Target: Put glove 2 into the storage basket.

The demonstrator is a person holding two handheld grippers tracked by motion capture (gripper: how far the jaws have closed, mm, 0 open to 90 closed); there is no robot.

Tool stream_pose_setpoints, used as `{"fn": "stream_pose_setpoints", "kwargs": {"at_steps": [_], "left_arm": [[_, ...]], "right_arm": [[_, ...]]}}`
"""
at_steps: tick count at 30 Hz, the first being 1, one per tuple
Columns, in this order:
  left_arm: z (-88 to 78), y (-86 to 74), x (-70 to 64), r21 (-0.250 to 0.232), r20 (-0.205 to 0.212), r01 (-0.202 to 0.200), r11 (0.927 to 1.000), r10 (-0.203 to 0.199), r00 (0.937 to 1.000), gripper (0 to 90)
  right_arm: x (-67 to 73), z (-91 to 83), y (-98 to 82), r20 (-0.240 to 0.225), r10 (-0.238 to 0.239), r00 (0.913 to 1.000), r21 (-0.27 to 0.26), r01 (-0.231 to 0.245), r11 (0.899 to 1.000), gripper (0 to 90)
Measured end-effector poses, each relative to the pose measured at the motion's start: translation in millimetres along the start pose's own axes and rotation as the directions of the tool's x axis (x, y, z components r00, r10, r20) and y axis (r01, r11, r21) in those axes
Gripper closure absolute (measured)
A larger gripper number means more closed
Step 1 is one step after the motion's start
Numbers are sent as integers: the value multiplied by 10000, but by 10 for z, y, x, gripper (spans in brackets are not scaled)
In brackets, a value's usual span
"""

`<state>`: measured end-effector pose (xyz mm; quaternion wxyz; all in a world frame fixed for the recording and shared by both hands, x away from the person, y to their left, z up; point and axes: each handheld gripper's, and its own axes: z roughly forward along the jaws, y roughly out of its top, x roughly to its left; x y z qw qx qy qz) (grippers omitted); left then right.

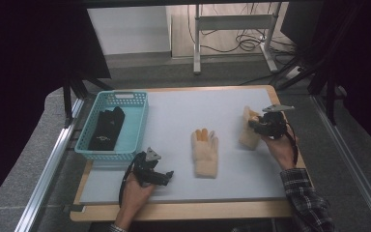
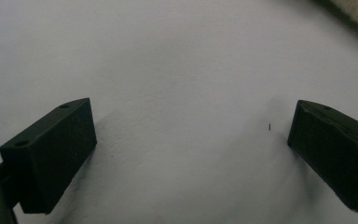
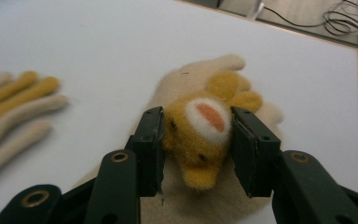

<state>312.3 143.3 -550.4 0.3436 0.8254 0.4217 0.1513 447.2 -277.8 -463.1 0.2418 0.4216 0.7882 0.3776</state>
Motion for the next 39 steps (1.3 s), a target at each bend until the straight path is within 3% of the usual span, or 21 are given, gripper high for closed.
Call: {"fn": "stream_pose_setpoints", "kwargs": {"at_steps": [9, 15, 19, 24, 27, 32, 35, 39], "left_arm": [[0, 0, 0, 9, -1, -2, 10000, 2, 10000, 11], [1, 0, 0, -11, -10, 7, 10000, -7, 10000, 11], [3, 0, -2, -32, -11, 34, 10000, -34, 10000, 11], [1, 1, 0, -8, -11, 3, 10000, -3, 10000, 11], [1, 1, 0, -10, -10, 1, 10000, -1, 10000, 11], [1, 0, 1, -13, -9, -3, 10000, 3, 10000, 11], [1, 0, 0, -14, -8, 0, 10000, 0, 10000, 11], [3, 0, -2, -50, -1, 37, 10000, -37, 10000, 11]], "right_arm": [[390, -248, 123, -1067, -345, 9937, -434, 300, 9986, 563], [703, -389, 186, -1782, -750, 9811, -650, 644, 9958, 563], [935, -419, 201, -2312, -981, 9679, -724, 834, 9939, 563], [1242, -335, 208, -2794, -1284, 9516, -507, 1189, 9916, 562], [1400, -232, 204, -2723, -1591, 9490, -363, 1551, 9872, 562], [1584, -9, 163, -2904, -1645, 9427, 50, 1734, 9848, 560], [1664, 108, 102, -3056, -1541, 9396, 550, 1790, 9823, 554], [1735, 189, -20, -2954, -1598, 9419, 1037, 1979, 9747, 536]]}}
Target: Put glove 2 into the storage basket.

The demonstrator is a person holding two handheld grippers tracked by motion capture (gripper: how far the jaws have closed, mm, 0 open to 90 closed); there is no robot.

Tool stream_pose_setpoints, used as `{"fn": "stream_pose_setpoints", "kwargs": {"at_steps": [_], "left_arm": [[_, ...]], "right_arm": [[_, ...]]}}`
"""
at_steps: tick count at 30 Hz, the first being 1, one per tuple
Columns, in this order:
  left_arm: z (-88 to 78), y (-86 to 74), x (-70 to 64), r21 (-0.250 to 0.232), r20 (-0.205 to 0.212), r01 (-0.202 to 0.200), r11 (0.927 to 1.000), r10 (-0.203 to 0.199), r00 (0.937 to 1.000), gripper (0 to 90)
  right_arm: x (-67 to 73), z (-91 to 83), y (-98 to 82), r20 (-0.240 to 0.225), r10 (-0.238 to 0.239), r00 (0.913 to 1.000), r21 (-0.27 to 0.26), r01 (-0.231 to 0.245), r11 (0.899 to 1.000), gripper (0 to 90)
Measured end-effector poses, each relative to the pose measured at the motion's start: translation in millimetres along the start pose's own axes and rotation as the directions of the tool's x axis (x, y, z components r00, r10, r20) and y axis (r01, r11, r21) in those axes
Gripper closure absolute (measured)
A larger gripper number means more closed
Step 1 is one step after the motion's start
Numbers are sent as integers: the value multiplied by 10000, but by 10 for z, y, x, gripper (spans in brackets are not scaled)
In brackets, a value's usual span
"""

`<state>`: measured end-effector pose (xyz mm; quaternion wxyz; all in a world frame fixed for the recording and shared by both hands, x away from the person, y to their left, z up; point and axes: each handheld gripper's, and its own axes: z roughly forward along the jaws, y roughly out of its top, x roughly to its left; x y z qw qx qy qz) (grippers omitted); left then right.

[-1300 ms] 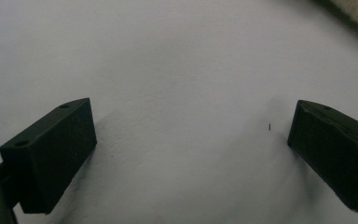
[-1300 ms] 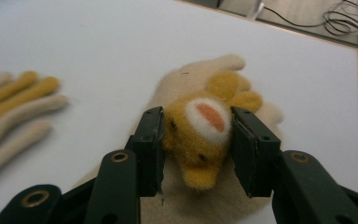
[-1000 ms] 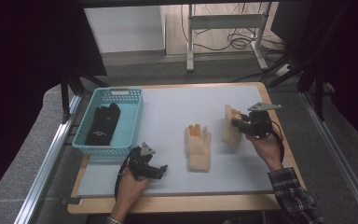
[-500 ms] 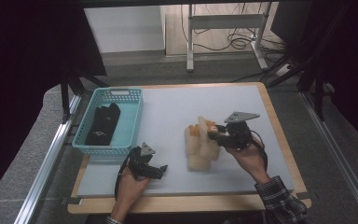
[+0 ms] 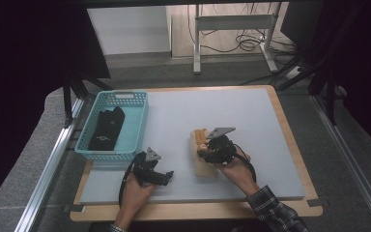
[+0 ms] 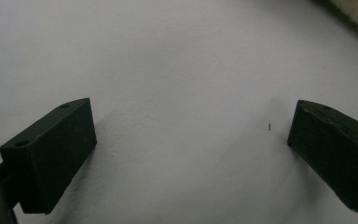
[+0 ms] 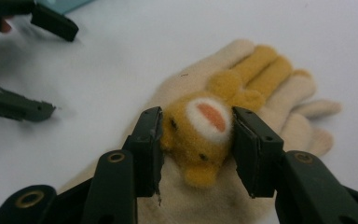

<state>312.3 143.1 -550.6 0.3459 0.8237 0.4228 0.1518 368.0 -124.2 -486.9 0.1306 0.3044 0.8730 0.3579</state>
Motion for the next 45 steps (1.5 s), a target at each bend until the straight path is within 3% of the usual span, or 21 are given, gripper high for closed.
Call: {"fn": "stream_pose_setpoints", "kwargs": {"at_steps": [4, 10, 13, 16, 22, 25, 32, 35, 39, 42, 45], "left_arm": [[-4, 1, 5, 63, -3, -76, 10000, 76, 10000, 11], [-3, 1, 4, 50, 0, -54, 10000, 54, 10000, 11], [-3, 1, 4, 53, 1, -59, 10000, 59, 10000, 11], [-3, 1, 4, 58, -1, -64, 10000, 64, 10000, 11], [-3, 1, 4, 55, 2, -55, 10000, 55, 10000, 11], [0, 0, 1, 13, 4, -5, 10000, 5, 10000, 12], [-3, 1, 4, 59, -3, -68, 10000, 68, 10000, 11], [-3, 1, 4, 54, -2, -61, 10000, 61, 10000, 11], [-2, 1, 3, 40, -10, -45, 10000, 45, 10000, 11], [-4, 1, 4, 62, -5, -72, 10000, 72, 10000, 11], [-3, 1, 4, 56, -4, -67, 10000, 67, 10000, 11]], "right_arm": [[13, 65, -88, -45, 59, 10000, 129, -58, 9999, 477], [-64, -4, -76, -283, 163, 9995, -247, -170, 9996, 388], [-76, -3, -57, -431, 19, 9991, -271, -30, 9996, 394], [-51, 64, -62, -384, -240, 9990, -82, 237, 9997, 513], [-55, 19, -45, 634, -765, 9951, -350, 788, 9963, 561], [-92, -33, -31, 858, -707, 9938, -480, 750, 9960, 561], [-72, 61, -106, 284, -701, 9971, -75, 703, 9975, 506], [-108, -30, -83, 42, -548, 9985, -414, 549, 9976, 432], [-208, -225, -73, 216, -423, 9989, -776, 439, 9960, 393], [-326, -325, -146, 216, -101, 9997, -780, 118, 9969, 441], [-426, -353, -284, 110, 218, 9997, -440, -213, 9988, 589]]}}
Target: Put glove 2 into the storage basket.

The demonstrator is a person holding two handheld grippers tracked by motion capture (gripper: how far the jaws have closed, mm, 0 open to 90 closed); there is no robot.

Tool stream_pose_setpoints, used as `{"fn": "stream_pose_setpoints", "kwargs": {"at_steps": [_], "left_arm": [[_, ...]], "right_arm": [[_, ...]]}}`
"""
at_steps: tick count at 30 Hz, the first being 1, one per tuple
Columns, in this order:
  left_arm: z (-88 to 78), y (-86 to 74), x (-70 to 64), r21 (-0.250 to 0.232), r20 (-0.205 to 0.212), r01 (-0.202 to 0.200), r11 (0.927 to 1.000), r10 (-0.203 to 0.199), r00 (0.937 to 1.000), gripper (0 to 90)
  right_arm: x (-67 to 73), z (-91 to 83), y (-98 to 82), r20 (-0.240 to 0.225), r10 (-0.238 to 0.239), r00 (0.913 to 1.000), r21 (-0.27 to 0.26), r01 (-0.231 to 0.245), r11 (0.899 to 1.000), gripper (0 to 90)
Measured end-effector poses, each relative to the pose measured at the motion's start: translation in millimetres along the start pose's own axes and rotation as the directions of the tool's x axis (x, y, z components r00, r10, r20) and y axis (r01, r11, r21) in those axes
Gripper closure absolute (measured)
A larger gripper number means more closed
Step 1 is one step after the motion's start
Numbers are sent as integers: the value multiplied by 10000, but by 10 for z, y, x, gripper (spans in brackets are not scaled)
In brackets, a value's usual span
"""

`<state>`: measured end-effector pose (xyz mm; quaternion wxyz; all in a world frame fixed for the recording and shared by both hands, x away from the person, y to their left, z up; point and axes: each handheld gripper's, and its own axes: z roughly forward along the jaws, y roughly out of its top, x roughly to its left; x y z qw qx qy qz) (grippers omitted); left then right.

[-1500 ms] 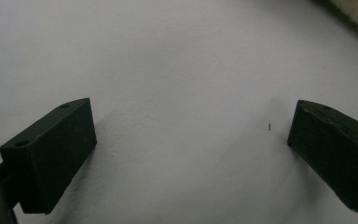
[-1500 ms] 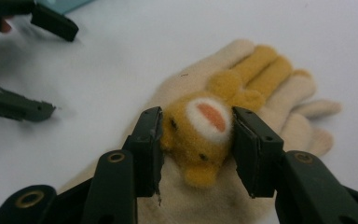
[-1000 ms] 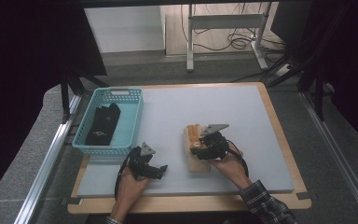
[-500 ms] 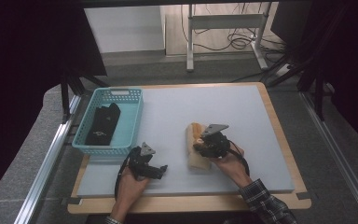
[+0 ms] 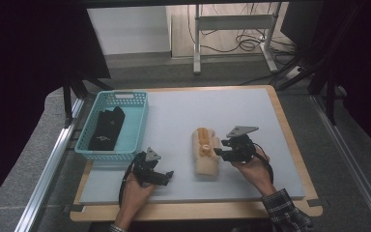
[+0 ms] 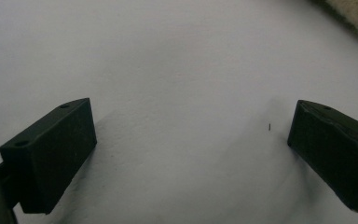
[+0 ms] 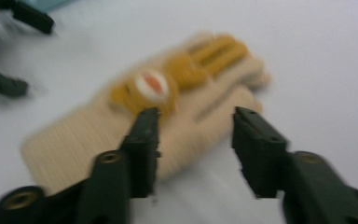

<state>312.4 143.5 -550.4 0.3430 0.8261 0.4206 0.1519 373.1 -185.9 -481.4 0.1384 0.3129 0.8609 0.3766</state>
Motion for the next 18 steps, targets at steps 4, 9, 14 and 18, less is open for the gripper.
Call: {"fn": "stream_pose_setpoints", "kwargs": {"at_steps": [4, 9, 14, 18], "left_arm": [[0, 0, -2, -3, 4, 25, 10000, -25, 10000, 11], [0, -1, -2, -4, 4, 28, 10000, -28, 10000, 11], [-4, -1, 1, -8, 8, 46, 10000, -46, 10000, 13], [-21, -7, 1, 6, 6, 55, 10000, -55, 10000, 20]], "right_arm": [[-43, 26, -202, -52, 211, 9998, 335, -209, 9992, 780], [-15, 106, -347, -477, 379, 9981, 581, -351, 9977, 847], [88, 216, -382, -779, 204, 9967, 645, -154, 9978, 846], [168, 277, -353, -891, 35, 9960, 561, 15, 9984, 845]]}}
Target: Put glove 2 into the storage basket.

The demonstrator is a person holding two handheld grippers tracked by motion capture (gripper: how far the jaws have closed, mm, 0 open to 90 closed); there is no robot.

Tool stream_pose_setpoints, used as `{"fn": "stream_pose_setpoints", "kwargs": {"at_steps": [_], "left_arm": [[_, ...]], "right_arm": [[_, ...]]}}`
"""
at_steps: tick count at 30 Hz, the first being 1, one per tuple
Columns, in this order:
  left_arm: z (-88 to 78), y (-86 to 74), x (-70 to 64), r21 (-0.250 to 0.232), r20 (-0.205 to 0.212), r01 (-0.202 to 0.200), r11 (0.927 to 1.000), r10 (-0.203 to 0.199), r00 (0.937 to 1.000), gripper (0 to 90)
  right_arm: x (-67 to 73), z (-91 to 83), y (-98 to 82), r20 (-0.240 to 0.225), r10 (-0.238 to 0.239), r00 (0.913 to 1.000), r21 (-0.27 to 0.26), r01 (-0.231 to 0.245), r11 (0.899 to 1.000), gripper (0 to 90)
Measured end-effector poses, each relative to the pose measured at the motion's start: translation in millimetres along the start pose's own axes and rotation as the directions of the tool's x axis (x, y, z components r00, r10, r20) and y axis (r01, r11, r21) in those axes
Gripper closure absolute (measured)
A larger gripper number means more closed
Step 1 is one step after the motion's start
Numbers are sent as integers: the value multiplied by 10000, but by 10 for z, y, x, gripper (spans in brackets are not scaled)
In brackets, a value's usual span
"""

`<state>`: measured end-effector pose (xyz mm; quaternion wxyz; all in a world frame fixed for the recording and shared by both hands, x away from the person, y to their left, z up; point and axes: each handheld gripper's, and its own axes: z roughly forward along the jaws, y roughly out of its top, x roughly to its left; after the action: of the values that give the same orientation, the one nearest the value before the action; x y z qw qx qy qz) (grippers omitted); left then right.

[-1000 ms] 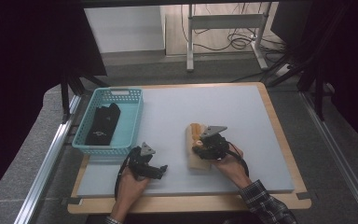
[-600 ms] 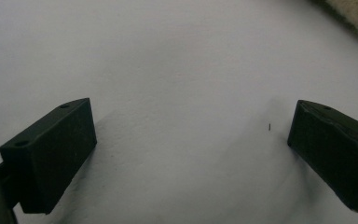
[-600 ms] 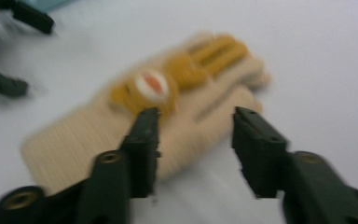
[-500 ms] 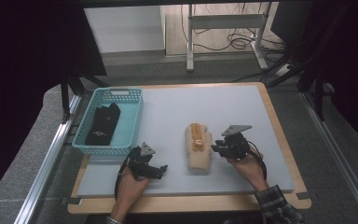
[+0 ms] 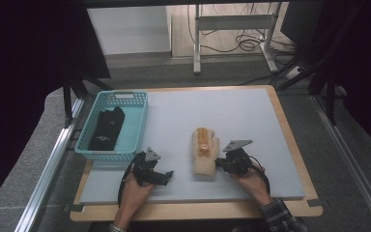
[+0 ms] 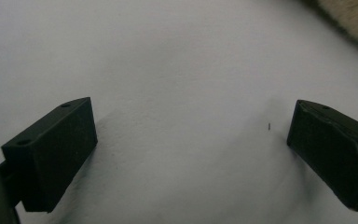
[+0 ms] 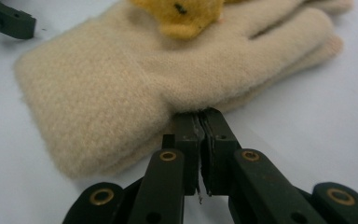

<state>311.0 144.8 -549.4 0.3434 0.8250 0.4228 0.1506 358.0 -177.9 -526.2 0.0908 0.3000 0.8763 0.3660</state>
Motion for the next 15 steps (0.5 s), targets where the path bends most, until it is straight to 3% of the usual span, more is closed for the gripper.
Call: {"fn": "stream_pose_setpoints", "kwargs": {"at_steps": [9, 15], "left_arm": [[-152, -142, 60, 30, -535, 78, 10000, -76, 9985, 12], [-142, -167, 103, 8, -317, 302, 9995, -301, 9990, 0]], "right_arm": [[190, 183, 130, -387, -294, 9988, -110, 290, 9995, 820], [371, 379, 284, -508, -661, 9965, -185, 653, 9977, 808]]}}
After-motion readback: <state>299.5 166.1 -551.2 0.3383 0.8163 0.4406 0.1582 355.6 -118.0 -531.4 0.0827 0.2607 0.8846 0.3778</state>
